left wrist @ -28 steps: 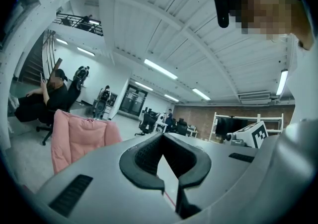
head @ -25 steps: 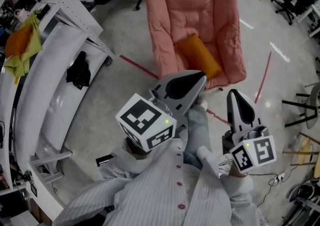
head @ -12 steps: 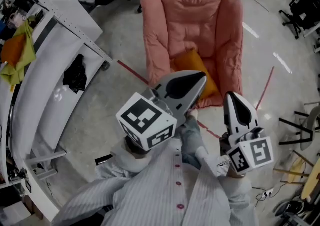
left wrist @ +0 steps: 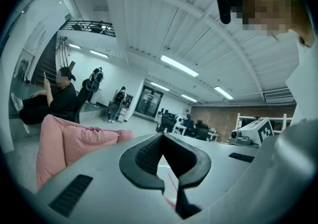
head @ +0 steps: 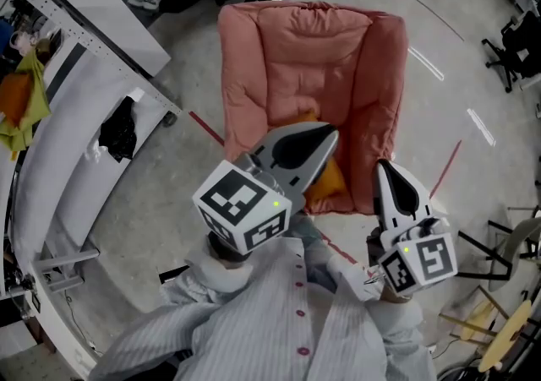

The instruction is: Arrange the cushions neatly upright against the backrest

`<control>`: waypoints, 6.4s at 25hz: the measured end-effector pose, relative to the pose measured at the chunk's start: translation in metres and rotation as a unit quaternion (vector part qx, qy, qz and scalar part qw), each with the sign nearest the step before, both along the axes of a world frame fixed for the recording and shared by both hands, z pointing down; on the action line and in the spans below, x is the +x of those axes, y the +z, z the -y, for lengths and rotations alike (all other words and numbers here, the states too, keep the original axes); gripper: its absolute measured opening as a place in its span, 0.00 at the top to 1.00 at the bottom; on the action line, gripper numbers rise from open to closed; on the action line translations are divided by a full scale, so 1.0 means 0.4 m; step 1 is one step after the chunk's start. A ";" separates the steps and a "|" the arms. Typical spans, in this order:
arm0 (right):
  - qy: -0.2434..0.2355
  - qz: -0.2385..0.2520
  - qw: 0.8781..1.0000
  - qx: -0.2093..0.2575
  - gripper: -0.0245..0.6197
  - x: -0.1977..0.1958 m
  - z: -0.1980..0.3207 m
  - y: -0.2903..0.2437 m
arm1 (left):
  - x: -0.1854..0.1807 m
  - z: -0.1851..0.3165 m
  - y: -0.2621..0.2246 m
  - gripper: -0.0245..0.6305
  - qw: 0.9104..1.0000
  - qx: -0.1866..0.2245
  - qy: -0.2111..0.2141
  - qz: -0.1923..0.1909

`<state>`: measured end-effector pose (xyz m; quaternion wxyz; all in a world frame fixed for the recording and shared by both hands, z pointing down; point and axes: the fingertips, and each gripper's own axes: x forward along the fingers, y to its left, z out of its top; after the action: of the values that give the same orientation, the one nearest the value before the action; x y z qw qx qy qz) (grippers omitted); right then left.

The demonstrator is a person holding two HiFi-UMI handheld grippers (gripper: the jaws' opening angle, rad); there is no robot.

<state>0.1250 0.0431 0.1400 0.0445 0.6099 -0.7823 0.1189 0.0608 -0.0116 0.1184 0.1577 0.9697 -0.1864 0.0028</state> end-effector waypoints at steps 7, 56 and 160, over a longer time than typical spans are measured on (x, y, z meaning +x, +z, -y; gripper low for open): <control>-0.016 0.001 0.999 -0.028 0.94 0.058 0.084 0.037 | 0.042 0.087 0.039 0.95 0.999 -0.012 -0.021 0.030; 0.130 0.134 0.930 -0.315 0.84 0.174 0.084 0.990 | 0.025 0.337 0.970 0.80 0.939 -0.148 0.071 0.302; -0.032 -0.082 0.933 -0.348 0.93 0.325 0.440 1.149 | -0.157 0.417 1.244 0.86 0.876 -0.336 -0.231 0.257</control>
<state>0.2549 -0.1329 0.5997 0.3220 0.5385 -0.7045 0.3316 -0.0021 -0.1784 0.6158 0.4170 0.7527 -0.4269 0.2780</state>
